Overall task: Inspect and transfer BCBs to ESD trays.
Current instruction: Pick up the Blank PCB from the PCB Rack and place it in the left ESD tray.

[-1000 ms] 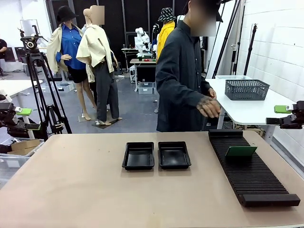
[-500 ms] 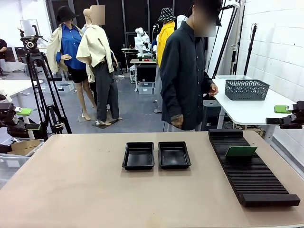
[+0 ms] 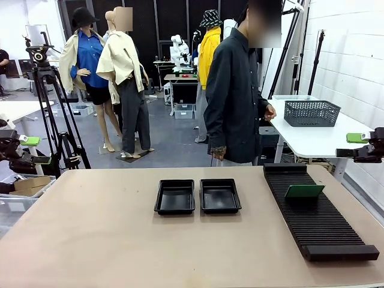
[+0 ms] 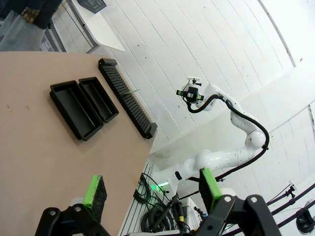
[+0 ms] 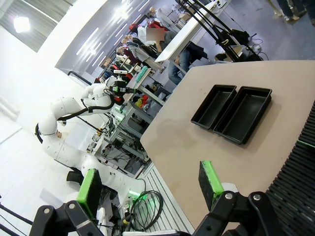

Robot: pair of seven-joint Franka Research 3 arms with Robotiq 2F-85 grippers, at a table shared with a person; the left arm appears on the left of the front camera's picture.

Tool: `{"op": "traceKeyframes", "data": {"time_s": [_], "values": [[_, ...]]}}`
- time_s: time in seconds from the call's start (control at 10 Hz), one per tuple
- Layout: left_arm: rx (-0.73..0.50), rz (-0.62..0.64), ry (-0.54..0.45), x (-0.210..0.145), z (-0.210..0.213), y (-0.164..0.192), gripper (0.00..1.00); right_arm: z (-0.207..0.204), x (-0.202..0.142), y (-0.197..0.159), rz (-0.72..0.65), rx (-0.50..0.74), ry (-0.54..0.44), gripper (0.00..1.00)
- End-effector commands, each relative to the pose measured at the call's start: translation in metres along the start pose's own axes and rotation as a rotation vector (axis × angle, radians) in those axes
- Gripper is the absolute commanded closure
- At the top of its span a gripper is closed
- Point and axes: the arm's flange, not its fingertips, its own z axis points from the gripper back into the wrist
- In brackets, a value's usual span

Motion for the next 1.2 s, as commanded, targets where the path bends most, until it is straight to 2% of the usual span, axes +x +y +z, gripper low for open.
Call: {"op": "traceKeyframes", "data": {"time_s": [0.0, 1.1], "values": [[-0.002, 0.007, -0.003, -0.0004, 0.0011, -0.0008, 0.0, 0.0007, -0.0011, -0.0002, 0.0, 0.011, 0.001, 0.0], [-0.002, 0.007, -0.003, -0.0004, 0.0011, -0.0008, 0.0, 0.0007, -0.0011, -0.0002, 0.0, 0.011, 0.001, 0.0]]}}
